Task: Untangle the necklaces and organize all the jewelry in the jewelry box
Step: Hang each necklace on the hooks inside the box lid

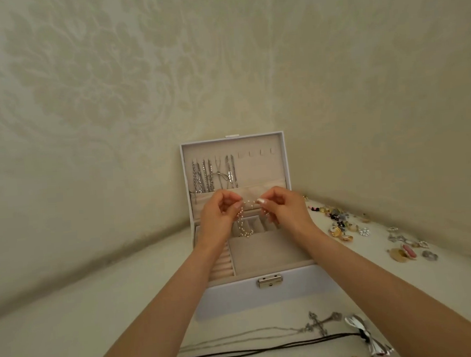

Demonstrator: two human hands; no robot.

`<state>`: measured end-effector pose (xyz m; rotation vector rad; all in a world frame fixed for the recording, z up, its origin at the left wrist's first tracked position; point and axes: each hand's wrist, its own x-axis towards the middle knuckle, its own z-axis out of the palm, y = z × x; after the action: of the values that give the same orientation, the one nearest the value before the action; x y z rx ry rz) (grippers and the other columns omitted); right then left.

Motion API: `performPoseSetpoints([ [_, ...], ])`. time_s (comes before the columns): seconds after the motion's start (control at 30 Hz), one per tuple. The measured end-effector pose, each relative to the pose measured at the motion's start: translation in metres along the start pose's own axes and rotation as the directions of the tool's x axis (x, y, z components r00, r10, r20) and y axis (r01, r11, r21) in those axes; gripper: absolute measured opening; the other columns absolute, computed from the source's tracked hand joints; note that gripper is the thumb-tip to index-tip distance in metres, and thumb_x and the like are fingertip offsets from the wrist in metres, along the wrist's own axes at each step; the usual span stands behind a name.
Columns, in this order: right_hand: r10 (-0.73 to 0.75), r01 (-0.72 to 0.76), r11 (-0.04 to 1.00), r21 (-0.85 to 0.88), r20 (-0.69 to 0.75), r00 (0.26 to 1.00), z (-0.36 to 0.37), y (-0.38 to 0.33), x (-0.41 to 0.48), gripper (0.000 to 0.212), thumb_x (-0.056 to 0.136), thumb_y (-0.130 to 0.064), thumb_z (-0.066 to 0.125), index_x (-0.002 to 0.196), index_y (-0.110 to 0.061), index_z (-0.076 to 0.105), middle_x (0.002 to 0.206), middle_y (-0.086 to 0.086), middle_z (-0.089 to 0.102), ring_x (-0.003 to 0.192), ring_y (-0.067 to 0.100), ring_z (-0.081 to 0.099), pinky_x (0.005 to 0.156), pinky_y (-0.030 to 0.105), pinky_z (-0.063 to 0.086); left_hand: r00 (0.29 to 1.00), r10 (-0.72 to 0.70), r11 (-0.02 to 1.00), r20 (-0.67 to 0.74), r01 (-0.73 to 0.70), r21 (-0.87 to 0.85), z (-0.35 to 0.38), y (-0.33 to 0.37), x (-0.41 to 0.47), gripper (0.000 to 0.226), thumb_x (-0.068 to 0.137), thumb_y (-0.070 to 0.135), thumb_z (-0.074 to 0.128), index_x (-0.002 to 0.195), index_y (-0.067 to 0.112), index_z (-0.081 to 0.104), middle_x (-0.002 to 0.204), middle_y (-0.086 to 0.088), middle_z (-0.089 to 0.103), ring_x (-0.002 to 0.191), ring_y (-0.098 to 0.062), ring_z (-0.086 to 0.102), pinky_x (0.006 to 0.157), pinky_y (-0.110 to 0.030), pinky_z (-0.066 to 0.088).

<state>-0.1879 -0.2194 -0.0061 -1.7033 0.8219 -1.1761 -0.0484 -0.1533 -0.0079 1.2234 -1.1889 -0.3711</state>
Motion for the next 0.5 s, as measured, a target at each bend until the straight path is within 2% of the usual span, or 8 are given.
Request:
performPoseSetpoints([
  [0.07, -0.105, 0.099, 0.986, -0.136, -0.038, 0.994, 0.0023, 0.0035, -0.0011, 0.020, 0.088, -0.010, 0.062, 0.072, -0.021, 0.059, 0.060, -0.003, 0.061, 0.048, 0.001, 0.052, 0.056, 0.024, 0.042, 0.999, 0.037, 0.995, 0.005, -0.037, 0.088, 0.0014, -0.0021, 0.0009, 0.026, 0.081, -0.010, 0.061, 0.082, 0.015, 0.058, 0.079, 0.004, 0.061, 0.075, -0.009, 0.057, 0.068, -0.014, 0.047],
  [0.2, -0.230, 0.194, 0.942, -0.274, -0.108, 0.967, 0.0035, 0.0038, -0.0009, 0.012, 0.090, -0.021, 0.061, 0.077, -0.019, 0.061, 0.065, -0.010, 0.061, 0.066, 0.015, 0.059, 0.069, 0.035, 0.048, 0.998, 0.066, 0.986, 0.015, -0.068, 0.150, 0.0015, -0.0040, 0.0010, 0.021, 0.081, -0.010, 0.060, 0.088, 0.009, 0.061, 0.081, 0.002, 0.062, 0.077, -0.011, 0.057, 0.068, -0.008, 0.044],
  [0.33, -0.302, 0.245, 0.913, -0.326, -0.138, 0.943, 0.0027, 0.0028, -0.0010, 0.013, 0.087, -0.026, 0.065, 0.076, -0.019, 0.062, 0.073, -0.008, 0.061, 0.070, 0.010, 0.055, 0.066, 0.030, 0.044, 0.995, 0.067, 0.978, 0.079, -0.081, 0.195, 0.0017, -0.0023, -0.0010, 0.016, 0.087, -0.007, 0.055, 0.096, 0.001, 0.066, 0.090, -0.001, 0.063, 0.079, -0.001, 0.055, 0.069, -0.004, 0.041],
  [0.43, -0.311, 0.258, 0.916, -0.308, -0.136, 0.941, 0.0028, 0.0019, -0.0012, 0.013, 0.086, -0.025, 0.066, 0.075, -0.019, 0.062, 0.074, -0.009, 0.061, 0.070, 0.011, 0.056, 0.067, 0.031, 0.045, 0.989, 0.069, 0.968, 0.129, -0.098, 0.232, 0.0020, -0.0054, -0.0013, 0.023, 0.091, -0.004, 0.048, 0.093, 0.011, 0.066, 0.099, -0.004, 0.064, 0.089, -0.007, 0.056, 0.075, -0.006, 0.039],
  [0.5, -0.303, 0.257, 0.924, -0.284, -0.134, 0.944, 0.0036, 0.0004, -0.0026, 0.013, 0.085, -0.024, 0.067, 0.075, -0.019, 0.061, 0.072, -0.010, 0.061, 0.069, 0.011, 0.056, 0.067, 0.030, 0.045, 0.992, 0.041, 0.977, 0.122, -0.066, 0.203, 0.0019, -0.0056, -0.0021, 0.025, 0.094, -0.001, 0.044, 0.092, 0.014, 0.064, 0.096, -0.005, 0.063, 0.084, -0.009, 0.054, 0.072, -0.011, 0.040],
])
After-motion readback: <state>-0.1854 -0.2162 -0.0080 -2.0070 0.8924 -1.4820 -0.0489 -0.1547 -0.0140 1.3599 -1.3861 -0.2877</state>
